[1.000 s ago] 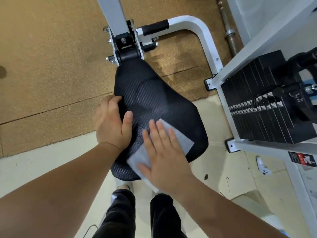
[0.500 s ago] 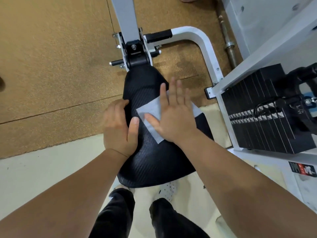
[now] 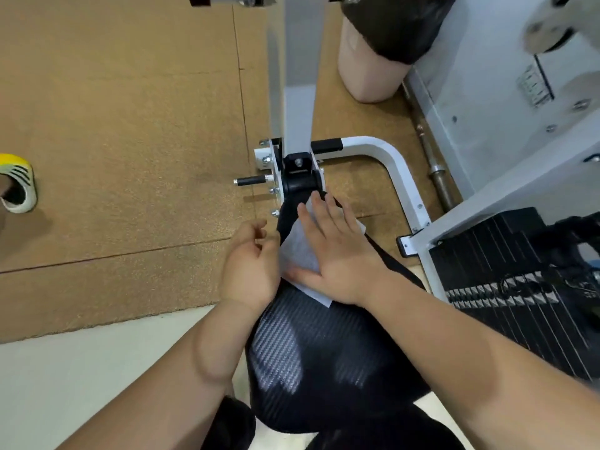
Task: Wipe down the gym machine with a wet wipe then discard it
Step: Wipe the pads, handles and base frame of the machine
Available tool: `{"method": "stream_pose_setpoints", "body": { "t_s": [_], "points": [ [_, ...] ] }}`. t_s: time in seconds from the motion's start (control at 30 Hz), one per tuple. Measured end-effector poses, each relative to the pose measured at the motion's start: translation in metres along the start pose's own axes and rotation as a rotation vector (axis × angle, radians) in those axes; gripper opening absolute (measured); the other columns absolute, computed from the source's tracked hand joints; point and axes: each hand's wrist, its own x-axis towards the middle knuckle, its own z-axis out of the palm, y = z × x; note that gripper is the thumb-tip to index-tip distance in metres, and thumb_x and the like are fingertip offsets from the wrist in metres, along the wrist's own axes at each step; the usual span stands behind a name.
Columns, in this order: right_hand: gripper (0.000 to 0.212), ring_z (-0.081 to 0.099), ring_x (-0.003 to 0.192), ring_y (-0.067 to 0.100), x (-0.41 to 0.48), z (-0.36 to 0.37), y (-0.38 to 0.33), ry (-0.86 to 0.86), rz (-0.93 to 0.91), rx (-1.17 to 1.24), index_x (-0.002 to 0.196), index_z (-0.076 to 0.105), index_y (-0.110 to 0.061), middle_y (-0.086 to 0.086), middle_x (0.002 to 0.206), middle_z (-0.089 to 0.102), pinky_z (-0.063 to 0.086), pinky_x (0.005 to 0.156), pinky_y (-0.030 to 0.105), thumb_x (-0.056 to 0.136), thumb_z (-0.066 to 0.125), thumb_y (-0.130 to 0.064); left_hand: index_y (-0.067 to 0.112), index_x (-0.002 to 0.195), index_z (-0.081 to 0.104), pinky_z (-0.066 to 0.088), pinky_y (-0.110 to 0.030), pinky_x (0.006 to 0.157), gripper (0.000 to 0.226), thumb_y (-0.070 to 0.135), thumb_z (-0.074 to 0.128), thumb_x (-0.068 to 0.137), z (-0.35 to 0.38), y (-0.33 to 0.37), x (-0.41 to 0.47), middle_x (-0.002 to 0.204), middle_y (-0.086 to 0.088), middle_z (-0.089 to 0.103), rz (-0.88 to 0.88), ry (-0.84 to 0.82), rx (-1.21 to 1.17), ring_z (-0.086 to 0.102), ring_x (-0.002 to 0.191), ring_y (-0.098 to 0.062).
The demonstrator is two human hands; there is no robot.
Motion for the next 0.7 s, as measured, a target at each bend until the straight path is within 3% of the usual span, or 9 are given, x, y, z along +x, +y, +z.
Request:
{"method": "stream_pose_setpoints", "body": {
  "t_s": [0.17,0.27,0.37,0.43,0.5,0.57,0.63,0.7],
  "points": [
    [0.107,-0.042,0.147,0.023,0.002,0.007,0.001,-0.080,0.029,0.041,0.160,-0.022,-0.021,0.008,0.161,-0.039,-0.019,0.124,0.048,0.082,0.006,-0.089,0.022,0.115,0.063,0.041,-0.025,0.084,0.019,0.032,0.056,0.101,0.015,-0.004,0.032,0.104,0.008,0.064,0.103,0.014,-0.092,0.060,0.098,-0.012],
    [0.099,-0.035,0.150,0.021,0.020,0.000,0.015,-0.088,-0.047,0.007,0.161,-0.019,-0.023,0.004,0.164,-0.034,-0.014,0.126,0.046,0.084,0.002,-0.083,0.021,0.111,0.063,0.044,-0.010,0.071,0.014,0.028,0.055,0.103,0.017,-0.003,0.044,0.096,0.013,0.066,0.125,-0.004,-0.197,0.060,0.078,0.009],
    [0.073,-0.021,0.156,0.017,0.036,-0.009,0.027,-0.067,-0.099,-0.037,0.163,-0.010,-0.024,0.000,0.170,-0.021,-0.007,0.128,0.040,0.106,0.019,-0.059,0.026,0.120,0.058,0.036,0.000,0.056,0.017,0.025,0.051,0.104,0.014,0.003,0.057,0.098,0.017,0.061,0.194,-0.039,-0.202,0.054,0.069,0.023],
    [0.064,-0.010,0.158,0.013,0.042,-0.010,0.033,0.006,-0.137,-0.016,0.165,0.000,-0.021,-0.002,0.172,-0.008,-0.002,0.128,0.033,0.111,0.026,-0.044,0.027,0.129,0.054,0.037,-0.001,0.066,0.025,0.026,0.049,0.105,0.010,0.012,0.066,0.109,0.015,0.060,0.275,-0.046,-0.192,0.055,0.081,0.021],
    [0.058,0.001,0.158,0.010,0.046,-0.008,0.040,0.084,-0.156,0.027,0.165,0.012,-0.017,-0.003,0.172,0.005,0.001,0.126,0.023,0.112,0.030,-0.036,0.026,0.143,0.049,0.038,-0.016,0.090,0.037,0.030,0.046,0.106,0.011,0.020,0.076,0.133,0.009,0.056,0.354,-0.040,-0.180,0.054,0.113,0.004],
    [0.055,0.010,0.157,0.010,0.050,-0.006,0.046,0.163,-0.134,0.075,0.164,0.021,-0.017,-0.003,0.171,0.014,0.007,0.124,0.021,0.112,0.032,-0.033,0.029,0.152,0.042,0.031,-0.026,0.104,0.045,0.033,0.041,0.107,0.013,0.030,0.084,0.150,0.010,0.045,0.398,-0.032,-0.178,0.042,0.130,-0.003],
    [0.053,0.017,0.156,0.011,0.055,-0.009,0.051,0.279,-0.086,0.138,0.162,0.027,-0.017,-0.001,0.170,0.021,0.012,0.123,0.021,0.112,0.033,-0.033,0.030,0.157,0.034,0.024,-0.027,0.117,0.048,0.033,0.036,0.109,0.016,0.045,0.094,0.161,0.014,0.032,0.450,-0.032,-0.223,0.031,0.142,-0.002],
    [0.054,0.025,0.154,0.016,0.062,-0.022,0.054,0.497,-0.019,0.268,0.160,0.033,-0.014,0.002,0.167,0.029,0.014,0.118,0.018,0.110,0.032,-0.036,0.030,0.159,0.030,0.016,-0.023,0.120,0.049,0.033,0.032,0.111,0.015,0.064,0.105,0.166,0.013,0.026,0.504,-0.053,-0.287,0.023,0.149,-0.001]
  ]
}}
